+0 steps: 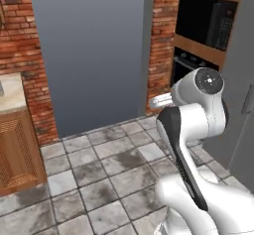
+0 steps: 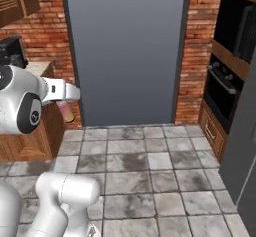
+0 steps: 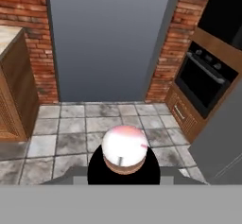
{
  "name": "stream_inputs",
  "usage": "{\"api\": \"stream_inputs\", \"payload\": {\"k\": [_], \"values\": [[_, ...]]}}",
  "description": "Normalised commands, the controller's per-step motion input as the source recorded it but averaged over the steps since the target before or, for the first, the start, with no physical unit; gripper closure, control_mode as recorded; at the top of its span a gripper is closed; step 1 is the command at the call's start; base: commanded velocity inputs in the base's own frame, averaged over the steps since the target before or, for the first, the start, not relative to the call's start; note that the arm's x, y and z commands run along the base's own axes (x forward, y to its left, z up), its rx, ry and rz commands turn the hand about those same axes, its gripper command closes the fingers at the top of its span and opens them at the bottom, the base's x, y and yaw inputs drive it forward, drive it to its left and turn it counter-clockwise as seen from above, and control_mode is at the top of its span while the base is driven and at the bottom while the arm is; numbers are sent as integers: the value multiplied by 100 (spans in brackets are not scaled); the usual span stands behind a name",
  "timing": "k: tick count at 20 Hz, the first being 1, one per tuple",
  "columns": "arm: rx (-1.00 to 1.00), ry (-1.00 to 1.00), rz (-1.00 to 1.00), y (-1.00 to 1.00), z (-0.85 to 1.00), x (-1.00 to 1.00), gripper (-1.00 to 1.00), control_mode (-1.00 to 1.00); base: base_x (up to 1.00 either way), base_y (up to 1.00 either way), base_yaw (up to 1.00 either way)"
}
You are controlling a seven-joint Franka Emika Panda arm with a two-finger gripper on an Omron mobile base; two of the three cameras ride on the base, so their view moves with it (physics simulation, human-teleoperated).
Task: Sort all alcoholic drinks to one cabinet, and non-alcoholic drinks to the other.
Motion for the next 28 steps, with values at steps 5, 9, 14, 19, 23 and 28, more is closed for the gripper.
{"api": "stream_inputs", "payload": {"k": [5,9,14,19,23,28], "values": [[0,0,0,0,0,0,100,100,-19,27,55],[0,0,0,0,0,0,100,100,9,89,19],[0,0,0,0,0,0,100,100,41,100,3],[0,0,0,0,0,0,100,100,61,100,0],[0,0,0,0,0,0,100,100,61,100,0],[0,0,0,0,0,0,100,100,57,100,1]]}}
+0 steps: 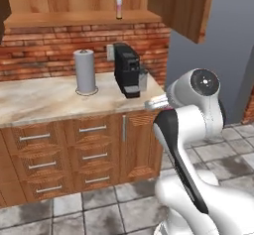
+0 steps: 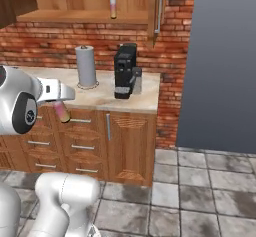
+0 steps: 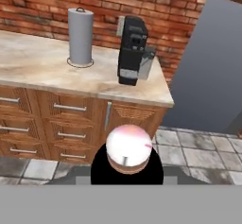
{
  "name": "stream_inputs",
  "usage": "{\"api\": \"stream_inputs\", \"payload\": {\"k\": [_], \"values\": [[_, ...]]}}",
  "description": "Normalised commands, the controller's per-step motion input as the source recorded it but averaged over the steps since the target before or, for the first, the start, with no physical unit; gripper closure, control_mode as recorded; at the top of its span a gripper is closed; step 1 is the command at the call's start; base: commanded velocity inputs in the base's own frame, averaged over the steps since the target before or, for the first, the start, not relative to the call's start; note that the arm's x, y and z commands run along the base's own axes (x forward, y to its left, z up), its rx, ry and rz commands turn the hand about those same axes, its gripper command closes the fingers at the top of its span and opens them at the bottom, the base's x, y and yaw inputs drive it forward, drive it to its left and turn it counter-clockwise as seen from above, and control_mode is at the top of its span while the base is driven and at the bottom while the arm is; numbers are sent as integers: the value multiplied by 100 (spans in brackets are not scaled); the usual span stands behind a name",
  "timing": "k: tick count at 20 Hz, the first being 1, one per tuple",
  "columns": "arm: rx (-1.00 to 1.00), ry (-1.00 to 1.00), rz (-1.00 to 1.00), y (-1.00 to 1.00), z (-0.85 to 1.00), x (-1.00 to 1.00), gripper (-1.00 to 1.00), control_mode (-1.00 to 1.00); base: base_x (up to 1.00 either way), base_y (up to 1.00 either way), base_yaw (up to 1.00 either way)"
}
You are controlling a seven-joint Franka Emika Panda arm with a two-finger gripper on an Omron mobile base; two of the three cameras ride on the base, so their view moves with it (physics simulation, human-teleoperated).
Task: Sort all alcoholic drinks to one cabinet, and non-alcoholic drinks to the other.
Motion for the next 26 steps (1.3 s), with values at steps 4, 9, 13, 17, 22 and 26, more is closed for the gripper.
{"api": "stream_inputs", "payload": {"k": [4,9,13,17,22,26], "values": [[0,0,0,0,0,0,100,100,54,100,3],[0,0,0,0,0,0,100,100,60,91,6],[0,0,0,0,0,0,100,100,76,28,14],[0,0,0,0,0,0,100,100,66,-3,20],[0,0,0,0,0,0,100,100,67,-2,19],[0,0,0,0,0,0,100,100,71,0,17]]}}
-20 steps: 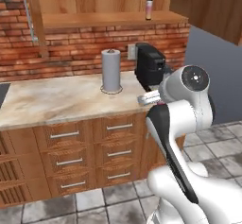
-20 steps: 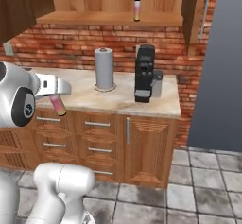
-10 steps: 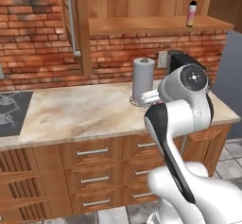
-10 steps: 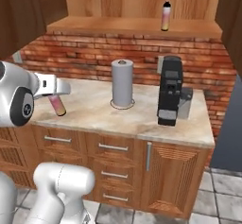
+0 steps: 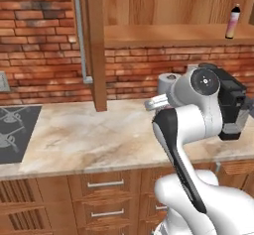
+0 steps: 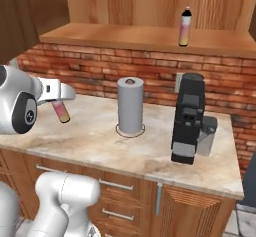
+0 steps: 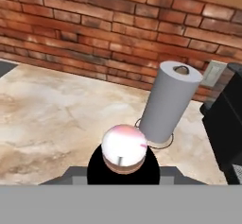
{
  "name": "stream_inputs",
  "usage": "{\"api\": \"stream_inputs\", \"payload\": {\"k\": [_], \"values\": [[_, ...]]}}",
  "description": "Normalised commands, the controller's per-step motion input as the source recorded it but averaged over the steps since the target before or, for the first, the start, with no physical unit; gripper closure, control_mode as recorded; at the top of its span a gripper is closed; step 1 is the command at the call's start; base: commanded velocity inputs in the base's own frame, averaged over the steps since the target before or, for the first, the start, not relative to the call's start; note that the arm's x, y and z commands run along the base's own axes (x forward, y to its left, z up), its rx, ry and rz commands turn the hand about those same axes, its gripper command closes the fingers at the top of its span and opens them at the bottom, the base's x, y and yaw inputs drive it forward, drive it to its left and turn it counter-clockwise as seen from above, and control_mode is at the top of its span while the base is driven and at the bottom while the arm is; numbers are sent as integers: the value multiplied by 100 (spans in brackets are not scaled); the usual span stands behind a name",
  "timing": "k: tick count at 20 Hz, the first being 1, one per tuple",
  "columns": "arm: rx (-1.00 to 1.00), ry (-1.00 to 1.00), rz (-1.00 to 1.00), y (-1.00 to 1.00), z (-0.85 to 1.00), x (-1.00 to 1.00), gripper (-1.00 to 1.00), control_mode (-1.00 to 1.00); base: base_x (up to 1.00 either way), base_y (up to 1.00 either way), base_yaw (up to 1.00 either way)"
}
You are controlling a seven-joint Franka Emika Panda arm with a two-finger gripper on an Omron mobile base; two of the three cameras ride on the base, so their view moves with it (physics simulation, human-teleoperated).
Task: Sort all alcoholic drinks to one cabinet, and non-alcoholic drinks to the other.
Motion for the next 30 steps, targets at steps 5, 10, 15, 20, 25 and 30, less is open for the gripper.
{"api": "stream_inputs", "payload": {"k": [5,10,15,20,25,30], "values": [[0,0,0,0,0,0,100,100,46,-19,6],[0,0,0,0,0,0,100,100,23,-6,0],[0,0,0,0,0,0,100,100,31,-4,0],[0,0,0,0,0,0,100,100,36,-9,0],[0,0,0,0,0,0,100,100,30,-5,0],[7,0,0,0,0,0,100,-100,5,-1,0]]}}
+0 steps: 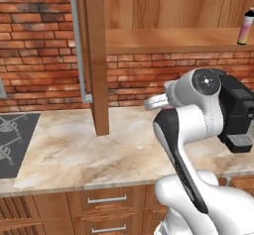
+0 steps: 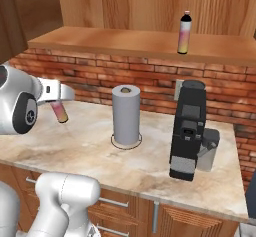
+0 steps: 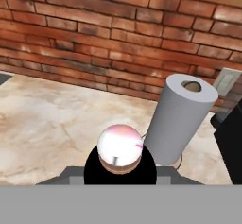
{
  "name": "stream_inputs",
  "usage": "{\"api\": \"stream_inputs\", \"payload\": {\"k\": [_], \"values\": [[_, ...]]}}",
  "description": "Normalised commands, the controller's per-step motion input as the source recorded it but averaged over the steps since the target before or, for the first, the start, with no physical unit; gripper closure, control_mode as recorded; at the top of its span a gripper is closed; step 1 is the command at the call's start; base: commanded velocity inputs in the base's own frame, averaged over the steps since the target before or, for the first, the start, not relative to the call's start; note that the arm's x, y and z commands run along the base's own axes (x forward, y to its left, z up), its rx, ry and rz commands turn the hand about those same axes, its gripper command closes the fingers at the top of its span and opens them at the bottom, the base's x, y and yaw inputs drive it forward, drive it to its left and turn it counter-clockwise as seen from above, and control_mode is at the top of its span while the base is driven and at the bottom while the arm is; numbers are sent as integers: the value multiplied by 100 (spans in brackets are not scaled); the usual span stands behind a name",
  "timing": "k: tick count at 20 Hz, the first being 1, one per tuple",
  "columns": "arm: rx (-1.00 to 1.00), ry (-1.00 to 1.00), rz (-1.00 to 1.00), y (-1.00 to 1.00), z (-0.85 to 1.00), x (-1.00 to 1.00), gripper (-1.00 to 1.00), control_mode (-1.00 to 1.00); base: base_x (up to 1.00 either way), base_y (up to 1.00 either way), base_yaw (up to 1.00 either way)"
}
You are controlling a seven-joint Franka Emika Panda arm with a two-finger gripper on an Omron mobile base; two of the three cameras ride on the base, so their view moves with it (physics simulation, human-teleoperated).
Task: Sort all alcoholic drinks to one cabinet, and non-alcoholic drinks to the other.
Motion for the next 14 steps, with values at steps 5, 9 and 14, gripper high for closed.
{"api": "stream_inputs", "payload": {"k": [5,9,14], "values": [[17,-3,0,-3,20,-3,100,-100,0,0,0],[1,-9,0,0,54,0,100,-100,0,0,0],[0,-15,0,0,71,0,100,-100,0,0,0]]}}
